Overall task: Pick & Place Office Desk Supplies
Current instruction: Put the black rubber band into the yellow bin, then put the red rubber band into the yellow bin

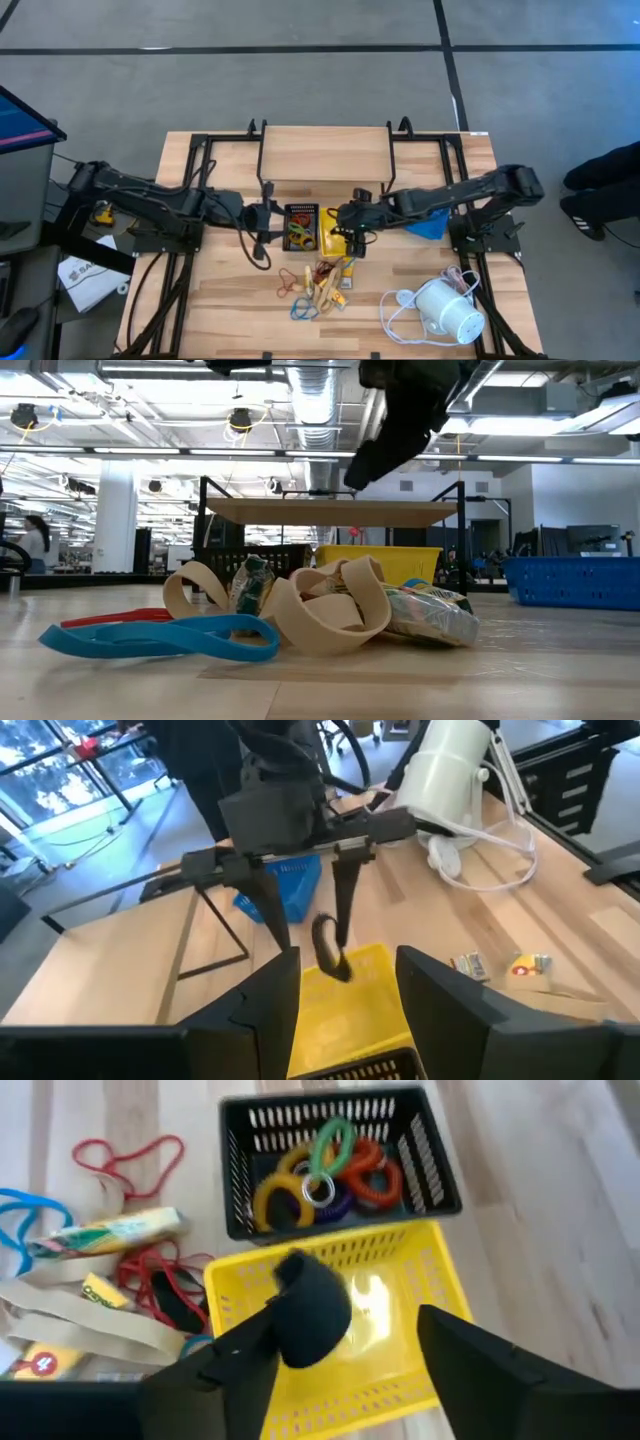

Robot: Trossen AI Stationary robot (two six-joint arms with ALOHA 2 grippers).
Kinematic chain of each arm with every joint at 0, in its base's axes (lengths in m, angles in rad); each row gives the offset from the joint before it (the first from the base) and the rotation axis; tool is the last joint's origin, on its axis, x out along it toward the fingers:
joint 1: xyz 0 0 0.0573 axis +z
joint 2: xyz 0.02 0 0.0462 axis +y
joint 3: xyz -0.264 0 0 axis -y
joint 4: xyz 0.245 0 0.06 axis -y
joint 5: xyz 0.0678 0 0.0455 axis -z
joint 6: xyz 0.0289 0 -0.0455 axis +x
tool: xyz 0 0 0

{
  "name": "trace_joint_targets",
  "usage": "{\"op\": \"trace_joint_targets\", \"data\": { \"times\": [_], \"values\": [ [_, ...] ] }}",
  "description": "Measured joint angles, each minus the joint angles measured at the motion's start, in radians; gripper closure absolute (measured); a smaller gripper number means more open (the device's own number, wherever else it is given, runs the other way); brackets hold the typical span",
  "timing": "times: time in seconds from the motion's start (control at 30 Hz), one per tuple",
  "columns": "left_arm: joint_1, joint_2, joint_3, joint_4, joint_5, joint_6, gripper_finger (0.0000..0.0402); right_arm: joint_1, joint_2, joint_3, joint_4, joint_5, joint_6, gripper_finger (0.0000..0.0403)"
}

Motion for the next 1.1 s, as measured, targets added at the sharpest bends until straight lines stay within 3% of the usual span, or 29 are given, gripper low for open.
{"op": "trace_joint_targets", "data": {
  "times": [0.13, 0.3, 0.4, 0.53, 0.67, 0.73, 0.8, 0.83, 0.87, 0.97, 1.03, 1.1],
  "values": [
    [0.000, 0.007, 0.000, 0.004, -0.010, 0.000, 0.0242, -0.038, 0.069, -0.001, -0.010, -0.015, 0.067, 0.0151],
    [0.000, 0.003, 0.000, 0.005, -0.012, 0.000, 0.0241, -0.122, 0.155, 0.002, -0.038, -0.231, 0.104, 0.0148],
    [0.000, -0.002, 0.000, 0.002, -0.012, -0.009, 0.0241, -0.145, 0.139, 0.026, -0.064, -0.328, 0.111, 0.0148],
    [0.000, -0.002, 0.000, 0.001, -0.015, -0.015, 0.0243, -0.115, 0.090, 0.024, 0.034, -0.244, 0.097, 0.0148],
    [0.000, -0.002, 0.000, 0.001, -0.015, -0.014, 0.0241, -0.138, 0.093, 0.045, 0.012, -0.460, 0.126, 0.0148],
    [0.000, -0.002, 0.000, 0.005, -0.015, -0.011, 0.0241, -0.157, 0.092, 0.067, -0.015, -0.347, 0.180, 0.0148],
    [0.000, -0.002, 0.000, 0.007, -0.015, -0.012, 0.0242, -0.159, 0.091, 0.077, -0.119, -0.092, 0.175, 0.0148],
    [0.000, -0.002, 0.000, 0.006, -0.014, -0.015, 0.0243, -0.154, 0.092, 0.076, -0.150, -0.026, 0.174, 0.0148],
    [0.000, -0.002, 0.000, 0.001, -0.005, -0.024, 0.0244, -0.153, 0.092, 0.074, -0.155, -0.041, 0.169, 0.0148],
    [0.001, -0.002, 0.001, -0.059, 0.099, -0.100, 0.0246, -0.121, 0.082, 0.075, -0.033, -0.281, 0.159, 0.0148],
    [-0.003, 0.005, -0.010, -0.084, 0.212, -0.187, 0.0247, -0.081, 0.066, 0.086, -0.017, -0.262, 0.146, 0.0148],
    [-0.028, 0.013, -0.057, -0.090, 0.285, -0.293, 0.0247, -0.038, 0.050, 0.102, -0.122, -0.107, 0.108, 0.0148]
  ]
}}
